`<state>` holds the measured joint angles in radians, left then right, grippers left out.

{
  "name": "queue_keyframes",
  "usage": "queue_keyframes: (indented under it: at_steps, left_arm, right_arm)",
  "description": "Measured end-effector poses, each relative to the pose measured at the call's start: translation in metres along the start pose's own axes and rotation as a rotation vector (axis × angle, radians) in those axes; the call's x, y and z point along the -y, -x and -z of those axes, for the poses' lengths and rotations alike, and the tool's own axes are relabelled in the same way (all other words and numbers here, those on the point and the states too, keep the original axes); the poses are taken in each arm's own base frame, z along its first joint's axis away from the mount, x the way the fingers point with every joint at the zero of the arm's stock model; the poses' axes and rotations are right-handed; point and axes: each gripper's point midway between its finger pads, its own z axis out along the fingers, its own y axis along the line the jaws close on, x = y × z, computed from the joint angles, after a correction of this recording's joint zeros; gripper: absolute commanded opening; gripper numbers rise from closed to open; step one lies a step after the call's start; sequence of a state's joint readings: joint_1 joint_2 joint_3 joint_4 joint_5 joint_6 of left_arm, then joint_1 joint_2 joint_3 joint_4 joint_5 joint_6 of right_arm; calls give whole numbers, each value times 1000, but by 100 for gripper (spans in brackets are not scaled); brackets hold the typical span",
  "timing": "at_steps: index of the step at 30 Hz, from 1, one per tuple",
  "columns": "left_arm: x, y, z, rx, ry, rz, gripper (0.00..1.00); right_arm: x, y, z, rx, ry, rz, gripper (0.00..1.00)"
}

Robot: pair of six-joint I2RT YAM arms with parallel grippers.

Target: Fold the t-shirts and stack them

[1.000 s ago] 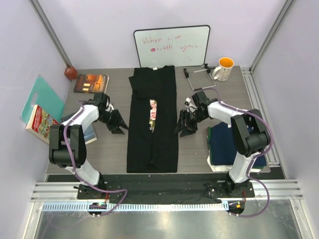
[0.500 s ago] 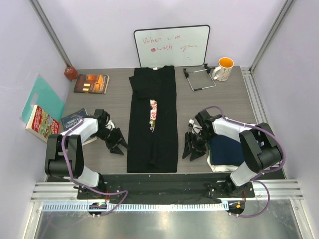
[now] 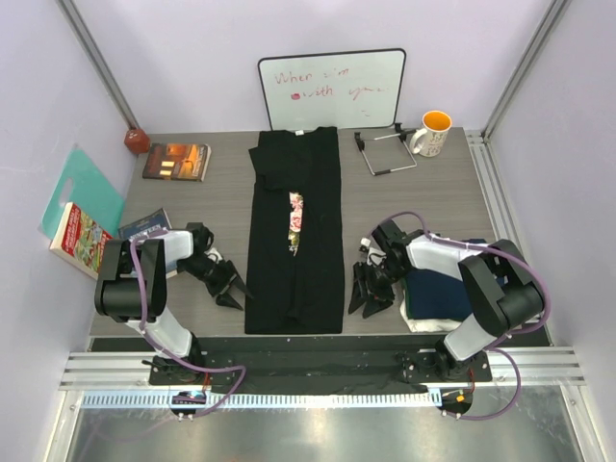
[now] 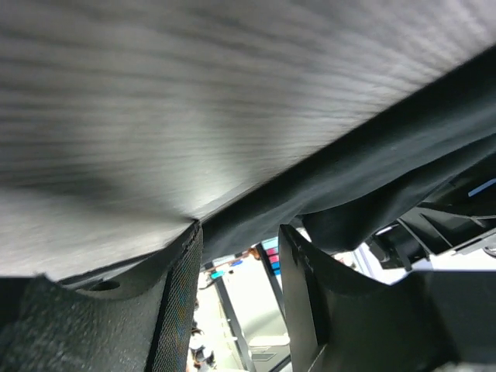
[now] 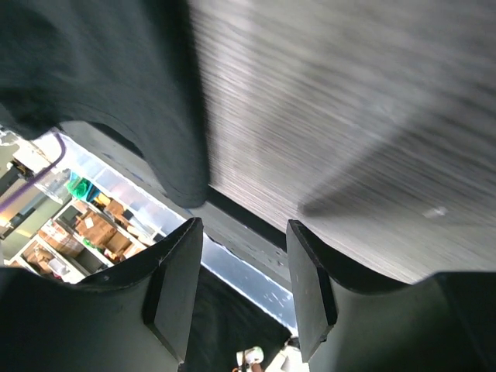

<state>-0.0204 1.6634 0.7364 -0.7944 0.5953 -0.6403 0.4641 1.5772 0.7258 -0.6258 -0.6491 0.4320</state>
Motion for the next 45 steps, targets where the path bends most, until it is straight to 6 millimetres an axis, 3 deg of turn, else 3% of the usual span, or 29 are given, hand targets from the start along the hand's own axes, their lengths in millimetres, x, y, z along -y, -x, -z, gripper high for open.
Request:
queue_keyframes:
  at_steps: [8, 17, 22, 30, 38, 45]
  left_arm:
    - [4, 3, 0, -6, -18, -26, 45]
    - [4, 7, 6, 28, -14, -69, 47]
    - [21, 19, 23, 126, -56, -179, 47]
    - [29, 21, 29, 161, -93, -223, 47]
    - [13, 24, 12, 103, -25, -179, 47]
    - [10, 3, -3, 26, 50, -192, 47]
  right_arm:
    - [-15, 27, -4, 53, 39, 27, 53]
    - [-19, 32, -12, 43, 56, -15, 53]
    - [-26, 35, -16, 41, 89, -40, 53]
    - [-39, 42, -23, 54, 145, -39, 53]
    - [-43, 39, -27, 57, 190, -29, 53]
    - [-45, 32, -30, 58, 204, -3, 52]
